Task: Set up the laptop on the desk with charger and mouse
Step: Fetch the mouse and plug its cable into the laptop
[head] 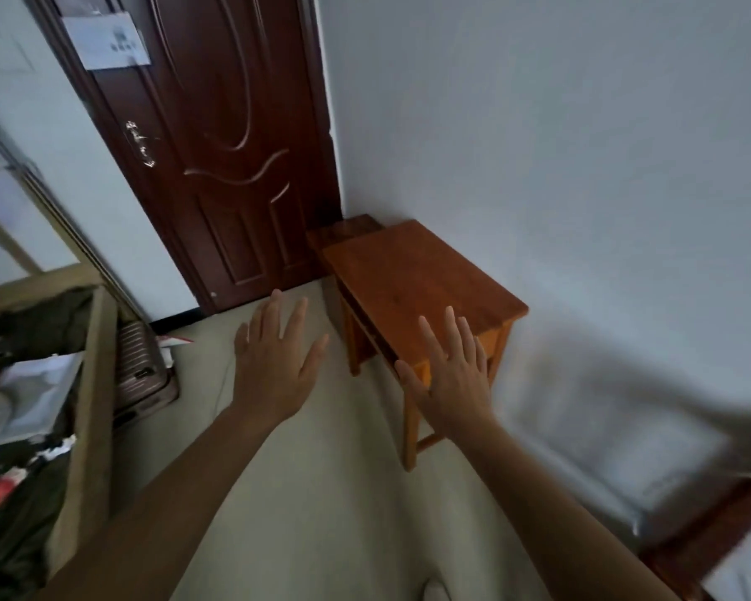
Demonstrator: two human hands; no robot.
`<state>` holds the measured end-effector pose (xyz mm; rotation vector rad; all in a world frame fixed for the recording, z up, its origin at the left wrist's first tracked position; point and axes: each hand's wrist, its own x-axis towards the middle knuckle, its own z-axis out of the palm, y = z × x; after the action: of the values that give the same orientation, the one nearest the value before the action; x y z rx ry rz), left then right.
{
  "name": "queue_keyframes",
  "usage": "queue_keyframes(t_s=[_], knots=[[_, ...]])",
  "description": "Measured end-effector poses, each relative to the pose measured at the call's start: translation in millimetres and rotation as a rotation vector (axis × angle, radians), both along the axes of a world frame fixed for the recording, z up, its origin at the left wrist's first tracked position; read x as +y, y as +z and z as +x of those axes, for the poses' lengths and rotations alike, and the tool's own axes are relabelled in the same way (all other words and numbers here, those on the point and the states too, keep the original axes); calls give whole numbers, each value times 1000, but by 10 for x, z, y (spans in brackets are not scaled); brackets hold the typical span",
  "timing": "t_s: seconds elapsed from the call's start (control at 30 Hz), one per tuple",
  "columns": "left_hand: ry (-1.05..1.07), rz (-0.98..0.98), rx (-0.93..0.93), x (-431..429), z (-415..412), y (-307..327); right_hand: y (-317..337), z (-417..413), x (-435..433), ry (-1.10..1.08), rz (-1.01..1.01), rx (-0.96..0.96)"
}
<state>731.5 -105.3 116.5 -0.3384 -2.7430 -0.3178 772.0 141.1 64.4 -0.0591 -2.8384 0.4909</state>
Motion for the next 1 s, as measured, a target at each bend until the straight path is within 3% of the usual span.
queue_keyframes(t_s=[0.2, 0.5, 0.77, 1.0], knots=[[64, -50, 41, -105, -1394, 220, 218, -1727, -70, 139, 16, 16], [162, -44, 49, -1012, -3278, -96, 27, -3877, -980, 282, 59, -3], [93, -132, -87, -1932, -5505, -204, -142, -5774, -1622, 101, 127, -76], [-79, -245, -171, -1921, -7036, -383, -465, -6840, -1597, -37, 149, -232]])
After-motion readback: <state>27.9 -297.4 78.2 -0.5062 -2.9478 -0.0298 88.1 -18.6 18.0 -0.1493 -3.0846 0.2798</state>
